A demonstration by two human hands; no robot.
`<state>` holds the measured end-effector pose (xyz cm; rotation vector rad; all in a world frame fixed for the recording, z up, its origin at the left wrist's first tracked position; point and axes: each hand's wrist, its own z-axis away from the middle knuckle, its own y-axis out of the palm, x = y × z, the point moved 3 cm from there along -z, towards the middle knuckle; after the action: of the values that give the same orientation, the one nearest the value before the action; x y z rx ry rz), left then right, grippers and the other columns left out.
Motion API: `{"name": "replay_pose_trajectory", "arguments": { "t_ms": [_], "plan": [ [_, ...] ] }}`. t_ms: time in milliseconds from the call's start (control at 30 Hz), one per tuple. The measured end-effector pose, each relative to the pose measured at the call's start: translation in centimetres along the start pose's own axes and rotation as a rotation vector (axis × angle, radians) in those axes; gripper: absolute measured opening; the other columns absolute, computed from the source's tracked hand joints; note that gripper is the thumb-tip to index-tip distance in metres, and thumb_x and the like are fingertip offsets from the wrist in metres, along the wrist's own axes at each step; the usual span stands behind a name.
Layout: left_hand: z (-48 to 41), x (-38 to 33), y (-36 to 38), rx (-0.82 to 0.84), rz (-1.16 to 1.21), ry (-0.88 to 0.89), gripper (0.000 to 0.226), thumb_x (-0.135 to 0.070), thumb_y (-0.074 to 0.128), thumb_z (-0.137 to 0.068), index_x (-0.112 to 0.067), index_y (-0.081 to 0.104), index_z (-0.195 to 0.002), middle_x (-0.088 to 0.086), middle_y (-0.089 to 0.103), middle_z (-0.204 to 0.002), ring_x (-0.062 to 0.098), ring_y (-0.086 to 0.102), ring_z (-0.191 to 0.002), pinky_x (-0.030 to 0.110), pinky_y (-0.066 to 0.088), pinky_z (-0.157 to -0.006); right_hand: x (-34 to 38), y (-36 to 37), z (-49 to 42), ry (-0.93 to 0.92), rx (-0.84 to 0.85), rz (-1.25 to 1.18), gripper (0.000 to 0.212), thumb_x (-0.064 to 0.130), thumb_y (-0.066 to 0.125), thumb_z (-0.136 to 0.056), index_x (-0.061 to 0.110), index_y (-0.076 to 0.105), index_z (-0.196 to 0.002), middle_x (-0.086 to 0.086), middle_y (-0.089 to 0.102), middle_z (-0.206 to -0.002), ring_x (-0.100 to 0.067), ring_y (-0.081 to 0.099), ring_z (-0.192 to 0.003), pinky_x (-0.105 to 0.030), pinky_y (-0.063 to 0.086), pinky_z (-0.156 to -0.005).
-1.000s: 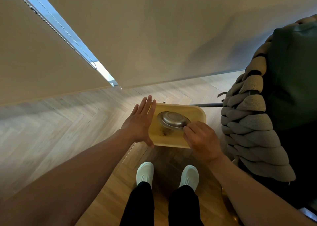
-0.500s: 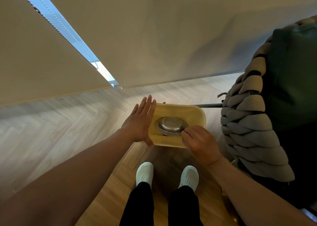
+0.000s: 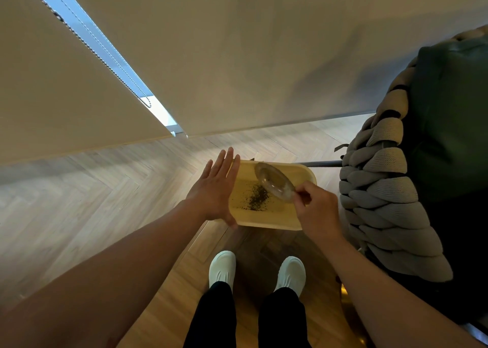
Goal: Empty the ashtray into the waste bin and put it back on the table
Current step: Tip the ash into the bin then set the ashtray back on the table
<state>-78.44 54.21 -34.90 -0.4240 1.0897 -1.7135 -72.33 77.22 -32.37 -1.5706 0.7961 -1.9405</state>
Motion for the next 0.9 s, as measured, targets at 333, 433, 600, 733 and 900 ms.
{"name": "replay_pose_trajectory", "arguments": {
  "t_ms": [333, 433, 600, 733, 900],
  "plan": [
    [0.2, -0.6, -0.2, -0.181, 0.168, 0.013, 0.136, -0.069, 0.078, -0.061, -0.015, -0.002, -0.156, 0.005, 0.0, -0.167, 0.021, -0.008, -0.153, 0.036, -0.004, -0.12, -0.7, -0.2, -1.4, 0.414, 0.079, -0.382, 0.026, 0.005, 0.067, -0.09, 0.027, 0.062, -0.077, 0.0, 0.071, -0.079, -0.022, 0.072, -0.075, -0.046, 0.061, -0.08],
    [0.5, -1.1, -0.4, -0.237, 0.229, 0.027, 0.125, -0.063, 0.081, -0.063, -0.018, 0.01, -0.156, 0.002, 0.022, -0.163, 0.023, 0.014, -0.151, 0.04, 0.014, -0.121, -0.8, -0.3, -1.4, 0.452, 0.105, -0.426, 0.023, 0.004, 0.065, -0.09, 0.023, 0.064, -0.079, 0.0, 0.072, -0.079, -0.018, 0.072, -0.073, -0.044, 0.062, -0.079],
    [0.6, -2.0, -0.5, -0.23, 0.264, 0.039, 0.116, -0.066, 0.076, -0.067, -0.023, 0.015, -0.155, 0.0, 0.032, -0.158, 0.024, 0.028, -0.145, 0.048, 0.027, -0.119, -0.8, -0.1, -1.5, 0.477, 0.168, -0.449, 0.018, 0.003, 0.062, -0.093, 0.02, 0.066, -0.086, -0.003, 0.073, -0.088, -0.016, 0.071, -0.08, -0.039, 0.062, -0.079],
    [0.6, -2.2, -0.5, -0.225, 0.313, 0.049, 0.111, -0.071, 0.071, -0.068, -0.023, 0.02, -0.154, 0.0, 0.036, -0.156, 0.024, 0.03, -0.143, 0.049, 0.027, -0.119, -1.0, 0.2, -1.5, 0.49, 0.208, -0.451, 0.017, 0.005, 0.062, -0.093, 0.021, 0.067, -0.09, -0.004, 0.073, -0.094, -0.018, 0.072, -0.084, -0.039, 0.062, -0.081],
    [0.9, -2.1, -0.3, -0.232, 0.332, 0.065, 0.109, -0.073, 0.07, -0.067, -0.024, 0.024, -0.152, -0.001, 0.039, -0.153, 0.023, 0.033, -0.141, 0.047, 0.028, -0.118, -1.1, 0.4, -1.3, 0.499, 0.225, -0.434, 0.015, 0.01, 0.064, -0.093, 0.025, 0.065, -0.096, -0.001, 0.072, -0.1, -0.014, 0.071, -0.085, -0.035, 0.062, -0.08]
  ]
}}
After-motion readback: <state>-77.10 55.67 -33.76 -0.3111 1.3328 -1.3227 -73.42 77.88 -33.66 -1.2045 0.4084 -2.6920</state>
